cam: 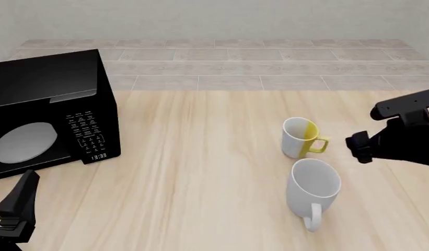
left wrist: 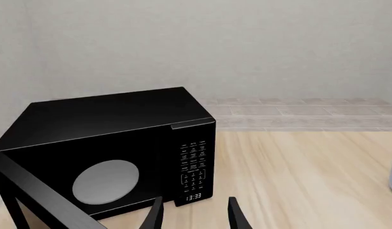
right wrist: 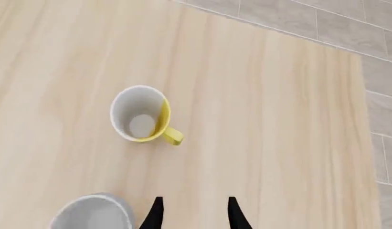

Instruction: Put the yellow and white mug to the front of the white mug.

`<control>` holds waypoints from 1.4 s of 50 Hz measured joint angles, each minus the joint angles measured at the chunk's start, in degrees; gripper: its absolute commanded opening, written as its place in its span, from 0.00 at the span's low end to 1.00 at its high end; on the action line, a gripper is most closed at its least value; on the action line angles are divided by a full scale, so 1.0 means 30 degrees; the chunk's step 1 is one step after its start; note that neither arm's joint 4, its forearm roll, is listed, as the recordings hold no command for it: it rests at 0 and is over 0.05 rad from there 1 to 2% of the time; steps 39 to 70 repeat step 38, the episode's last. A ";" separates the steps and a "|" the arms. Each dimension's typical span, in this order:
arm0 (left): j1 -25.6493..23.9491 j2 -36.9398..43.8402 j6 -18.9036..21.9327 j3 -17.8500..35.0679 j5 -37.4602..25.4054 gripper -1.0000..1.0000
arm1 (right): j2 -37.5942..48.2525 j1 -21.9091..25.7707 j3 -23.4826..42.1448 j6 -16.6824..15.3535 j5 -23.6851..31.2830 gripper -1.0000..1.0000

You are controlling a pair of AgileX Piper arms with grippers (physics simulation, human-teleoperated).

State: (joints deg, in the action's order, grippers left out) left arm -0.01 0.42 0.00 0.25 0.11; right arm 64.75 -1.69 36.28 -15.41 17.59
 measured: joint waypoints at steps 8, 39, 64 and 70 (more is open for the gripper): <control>0.0000 0.0000 0.0000 0.0000 0.0000 1.00 | -0.2028 -0.0138 -0.0502 0.0160 0.0343 1.00; 0.0000 0.0000 0.0000 0.0000 0.0000 1.00 | -1.1974 0.0498 -0.1945 0.0949 0.1963 1.00; 0.0000 0.0000 0.0000 0.0000 0.0000 1.00 | -1.1974 0.0498 -0.1945 0.0949 0.1963 1.00; 0.0000 0.0000 0.0000 0.0000 0.0000 1.00 | -1.1974 0.0498 -0.1945 0.0949 0.1963 1.00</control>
